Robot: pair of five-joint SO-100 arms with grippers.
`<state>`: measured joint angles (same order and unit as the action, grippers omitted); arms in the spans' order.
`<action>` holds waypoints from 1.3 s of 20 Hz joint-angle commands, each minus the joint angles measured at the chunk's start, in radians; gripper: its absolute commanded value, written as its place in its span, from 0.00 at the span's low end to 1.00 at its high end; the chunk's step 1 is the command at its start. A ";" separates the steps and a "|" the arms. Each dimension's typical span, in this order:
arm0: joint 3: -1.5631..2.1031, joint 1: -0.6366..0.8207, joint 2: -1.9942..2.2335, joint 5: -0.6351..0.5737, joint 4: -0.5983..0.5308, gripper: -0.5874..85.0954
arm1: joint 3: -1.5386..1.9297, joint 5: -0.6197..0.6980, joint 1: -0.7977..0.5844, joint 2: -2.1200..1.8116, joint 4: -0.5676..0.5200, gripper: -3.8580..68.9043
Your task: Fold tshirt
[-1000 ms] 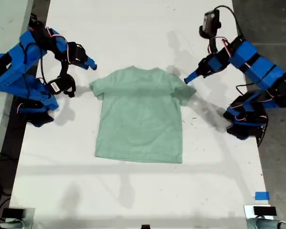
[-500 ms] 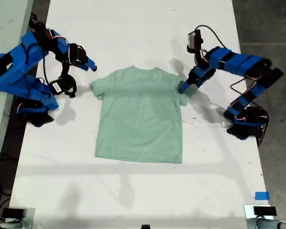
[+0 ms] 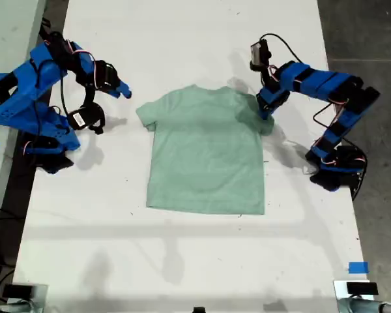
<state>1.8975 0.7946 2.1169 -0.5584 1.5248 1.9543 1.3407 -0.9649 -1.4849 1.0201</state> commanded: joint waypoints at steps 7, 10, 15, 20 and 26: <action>0.023 0.000 0.049 0.015 -0.012 0.12 | -0.541 0.034 0.000 -0.129 0.443 0.05; 0.040 0.000 0.058 0.018 -0.012 0.12 | -0.646 -0.049 0.115 -0.071 0.462 0.05; 0.051 0.000 0.069 0.028 -0.015 0.12 | -1.011 -0.244 0.417 0.252 0.460 0.05; 0.077 0.000 0.103 0.038 -0.020 0.12 | -1.243 -0.337 0.540 0.558 0.373 0.05; 0.126 -0.003 0.130 0.049 -0.048 0.13 | -1.279 -0.370 0.569 0.669 0.304 0.60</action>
<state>2.0295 0.7946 2.2181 -0.5246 1.4987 0.7946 0.9603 -0.4142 -0.7747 1.3376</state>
